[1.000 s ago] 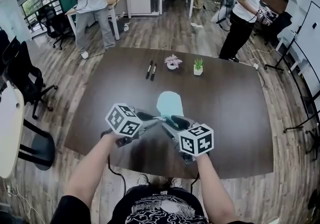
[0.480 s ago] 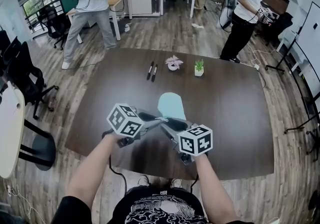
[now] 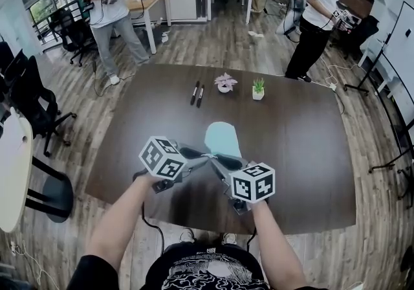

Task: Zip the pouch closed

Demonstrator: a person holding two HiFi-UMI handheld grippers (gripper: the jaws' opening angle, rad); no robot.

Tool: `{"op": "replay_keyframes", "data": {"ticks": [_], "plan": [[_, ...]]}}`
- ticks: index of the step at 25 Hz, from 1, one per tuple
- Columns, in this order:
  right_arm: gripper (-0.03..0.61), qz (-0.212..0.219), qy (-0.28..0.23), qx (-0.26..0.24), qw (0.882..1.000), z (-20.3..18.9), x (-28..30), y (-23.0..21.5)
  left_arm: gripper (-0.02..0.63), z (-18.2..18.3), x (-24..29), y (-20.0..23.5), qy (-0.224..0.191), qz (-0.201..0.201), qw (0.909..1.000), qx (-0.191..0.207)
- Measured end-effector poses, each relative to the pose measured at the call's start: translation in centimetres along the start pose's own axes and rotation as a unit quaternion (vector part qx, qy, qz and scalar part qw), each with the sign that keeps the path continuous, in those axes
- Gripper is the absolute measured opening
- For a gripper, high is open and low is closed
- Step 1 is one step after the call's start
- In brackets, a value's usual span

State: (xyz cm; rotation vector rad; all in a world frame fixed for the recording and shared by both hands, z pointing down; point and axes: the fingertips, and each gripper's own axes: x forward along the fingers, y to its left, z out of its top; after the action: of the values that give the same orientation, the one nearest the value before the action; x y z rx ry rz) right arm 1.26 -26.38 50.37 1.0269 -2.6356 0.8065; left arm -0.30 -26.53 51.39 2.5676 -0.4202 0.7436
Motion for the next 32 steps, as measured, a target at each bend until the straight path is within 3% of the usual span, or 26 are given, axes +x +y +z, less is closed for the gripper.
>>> {"op": "replay_keyframes", "data": {"ticks": [4, 32], "plan": [[0.009, -0.004, -0.001, -0.001, 1.0, -0.09, 0.14, 0.1, 0.021, -0.15, -0.17, 0.13, -0.001, 0.005, 1.0, 0.0], [0.008, 0.004, 0.007, 0.035, 0.999, -0.35, 0.33, 0.47, 0.021, -0.89, -0.81, 0.12, 0.007, 0.002, 1.0, -0.004]]}}
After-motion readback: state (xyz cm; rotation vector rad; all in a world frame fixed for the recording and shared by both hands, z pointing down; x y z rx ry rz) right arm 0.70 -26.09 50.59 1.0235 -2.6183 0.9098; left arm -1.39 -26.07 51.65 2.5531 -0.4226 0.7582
